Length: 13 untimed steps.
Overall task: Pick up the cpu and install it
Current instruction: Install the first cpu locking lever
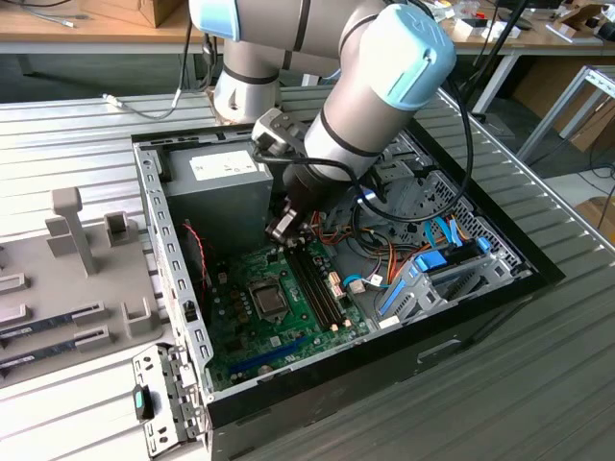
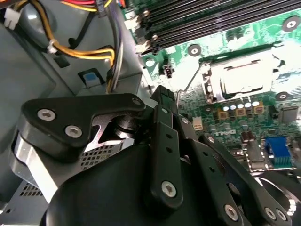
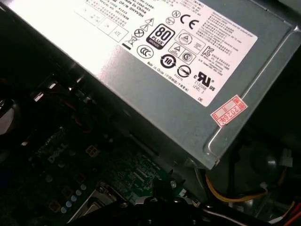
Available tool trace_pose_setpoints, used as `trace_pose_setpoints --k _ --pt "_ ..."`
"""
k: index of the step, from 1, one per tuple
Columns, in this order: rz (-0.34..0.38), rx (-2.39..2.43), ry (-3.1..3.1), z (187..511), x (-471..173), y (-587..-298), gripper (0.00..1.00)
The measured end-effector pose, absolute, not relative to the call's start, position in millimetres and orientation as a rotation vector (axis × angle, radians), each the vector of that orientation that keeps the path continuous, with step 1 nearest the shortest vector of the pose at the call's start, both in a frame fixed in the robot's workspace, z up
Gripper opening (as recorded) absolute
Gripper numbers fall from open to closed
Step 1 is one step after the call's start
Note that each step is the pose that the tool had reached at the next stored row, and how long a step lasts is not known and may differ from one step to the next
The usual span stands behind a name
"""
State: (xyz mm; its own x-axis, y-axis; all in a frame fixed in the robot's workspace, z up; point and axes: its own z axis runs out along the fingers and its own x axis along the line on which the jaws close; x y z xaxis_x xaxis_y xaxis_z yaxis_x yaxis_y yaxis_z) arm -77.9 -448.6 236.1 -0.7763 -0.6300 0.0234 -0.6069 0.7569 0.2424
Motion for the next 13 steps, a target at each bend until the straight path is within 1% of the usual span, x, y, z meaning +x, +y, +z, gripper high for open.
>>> trace_pose_setpoints --k 2,6,13 --pt "-0.290 0.999 -2.843 238.3 -78.0 -448.6 0.11" --pt "-0.252 0.994 -2.839 244.0 -78.0 -448.6 0.11" --pt "-0.185 0.985 -2.831 244.1 -78.5 -448.9 0.11"
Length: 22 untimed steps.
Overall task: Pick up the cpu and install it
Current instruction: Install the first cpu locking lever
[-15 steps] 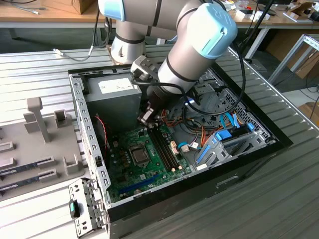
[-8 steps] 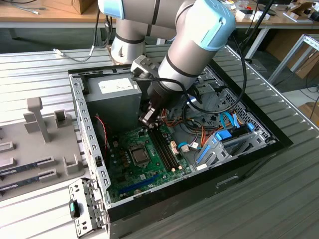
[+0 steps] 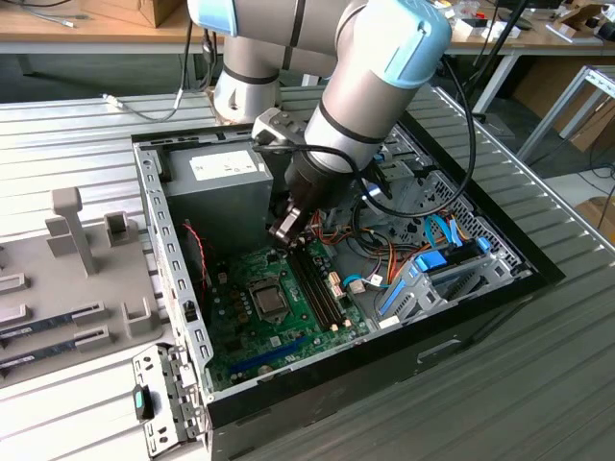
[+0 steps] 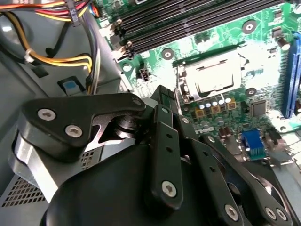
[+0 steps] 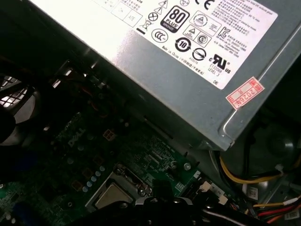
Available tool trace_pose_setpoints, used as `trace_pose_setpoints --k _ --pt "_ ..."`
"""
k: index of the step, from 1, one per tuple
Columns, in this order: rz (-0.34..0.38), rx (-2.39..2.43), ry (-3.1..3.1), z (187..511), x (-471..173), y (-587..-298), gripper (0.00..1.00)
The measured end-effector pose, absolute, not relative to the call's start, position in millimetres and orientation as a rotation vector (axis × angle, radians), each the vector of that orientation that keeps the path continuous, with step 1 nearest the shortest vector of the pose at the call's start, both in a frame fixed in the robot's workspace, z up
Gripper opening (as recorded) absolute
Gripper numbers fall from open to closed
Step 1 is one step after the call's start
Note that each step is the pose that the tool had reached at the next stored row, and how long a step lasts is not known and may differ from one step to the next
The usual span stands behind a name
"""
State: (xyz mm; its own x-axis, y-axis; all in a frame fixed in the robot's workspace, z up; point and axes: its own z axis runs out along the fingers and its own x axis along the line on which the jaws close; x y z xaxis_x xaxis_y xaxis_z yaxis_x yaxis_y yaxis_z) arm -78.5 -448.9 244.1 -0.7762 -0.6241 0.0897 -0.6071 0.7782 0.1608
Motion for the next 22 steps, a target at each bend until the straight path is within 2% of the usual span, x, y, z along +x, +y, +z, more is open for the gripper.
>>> trace_pose_setpoints --k 13,22 --pt "-0.181 0.985 -2.831 244 -79 -464 0.11" --pt "-0.181 0.985 -2.831 242 -79 -485 0.11"
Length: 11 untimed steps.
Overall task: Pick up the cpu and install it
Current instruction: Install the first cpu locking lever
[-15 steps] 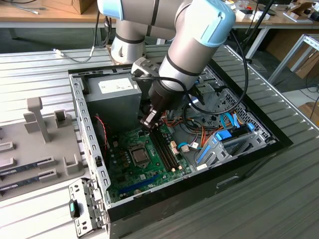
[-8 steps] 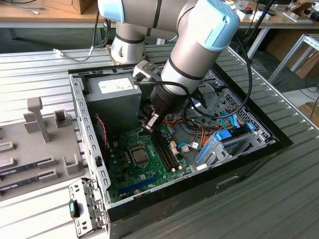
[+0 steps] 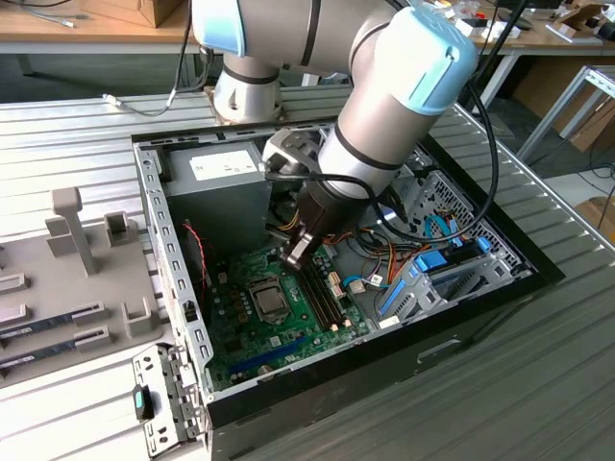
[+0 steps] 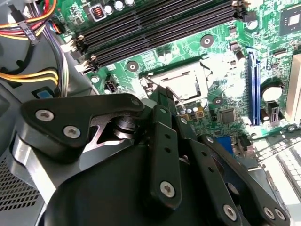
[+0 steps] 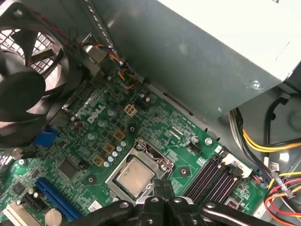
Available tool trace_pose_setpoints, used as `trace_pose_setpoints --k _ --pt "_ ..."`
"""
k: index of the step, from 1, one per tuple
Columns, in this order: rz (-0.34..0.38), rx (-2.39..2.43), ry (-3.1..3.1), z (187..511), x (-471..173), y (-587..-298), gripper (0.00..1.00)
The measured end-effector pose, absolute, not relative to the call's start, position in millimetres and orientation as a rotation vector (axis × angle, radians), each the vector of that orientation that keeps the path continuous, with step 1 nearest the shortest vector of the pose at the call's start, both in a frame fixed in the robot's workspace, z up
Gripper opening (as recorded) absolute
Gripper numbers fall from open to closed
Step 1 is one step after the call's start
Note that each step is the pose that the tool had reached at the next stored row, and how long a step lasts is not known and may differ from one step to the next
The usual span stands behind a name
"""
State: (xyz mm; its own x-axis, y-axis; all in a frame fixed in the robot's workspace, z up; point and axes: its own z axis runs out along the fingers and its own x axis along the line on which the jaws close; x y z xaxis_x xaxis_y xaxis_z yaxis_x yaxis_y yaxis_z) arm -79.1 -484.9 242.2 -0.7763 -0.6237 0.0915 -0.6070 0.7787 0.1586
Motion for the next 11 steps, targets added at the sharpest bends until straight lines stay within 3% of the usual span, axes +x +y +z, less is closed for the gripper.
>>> trace_pose_setpoints --k 11 --pt "-0.146 0.979 -2.826 225 -79 -492 0.11"
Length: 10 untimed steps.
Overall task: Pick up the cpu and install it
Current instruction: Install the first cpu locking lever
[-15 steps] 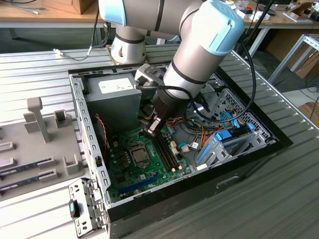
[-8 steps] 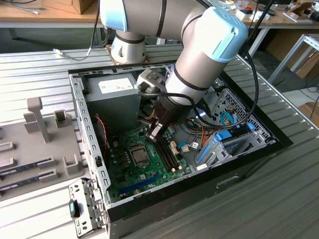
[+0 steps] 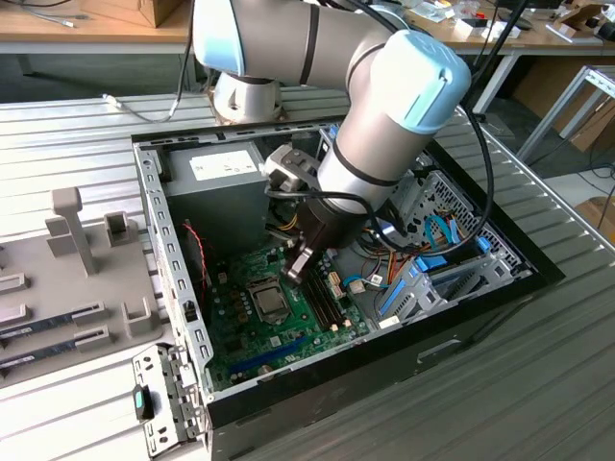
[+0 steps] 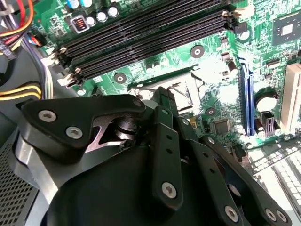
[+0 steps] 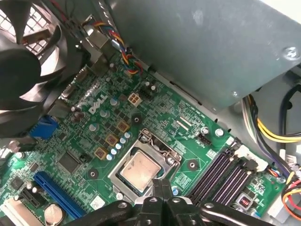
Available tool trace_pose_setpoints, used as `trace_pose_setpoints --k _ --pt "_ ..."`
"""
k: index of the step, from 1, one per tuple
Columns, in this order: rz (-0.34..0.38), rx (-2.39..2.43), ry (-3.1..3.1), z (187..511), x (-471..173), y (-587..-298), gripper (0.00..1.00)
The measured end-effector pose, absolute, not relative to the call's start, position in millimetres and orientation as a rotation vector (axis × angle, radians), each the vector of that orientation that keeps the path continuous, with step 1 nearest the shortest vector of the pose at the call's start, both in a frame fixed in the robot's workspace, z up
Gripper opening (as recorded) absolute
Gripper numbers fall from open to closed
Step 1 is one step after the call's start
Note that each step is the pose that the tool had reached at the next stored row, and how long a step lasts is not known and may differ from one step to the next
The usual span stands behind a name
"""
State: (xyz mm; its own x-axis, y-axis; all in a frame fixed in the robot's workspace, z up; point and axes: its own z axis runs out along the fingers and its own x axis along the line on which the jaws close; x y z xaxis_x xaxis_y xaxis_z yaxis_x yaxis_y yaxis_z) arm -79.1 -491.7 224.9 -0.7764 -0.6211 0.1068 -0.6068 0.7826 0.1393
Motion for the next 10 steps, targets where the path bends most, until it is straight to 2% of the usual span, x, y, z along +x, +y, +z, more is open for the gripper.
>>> trace_pose_setpoints --k 6,10 --pt "-0.137 0.978 -2.825 216.9 -79.1 -497.7 0.11" --pt "-0.077 0.969 -2.816 216.3 -79.0 -499.2 0.11"
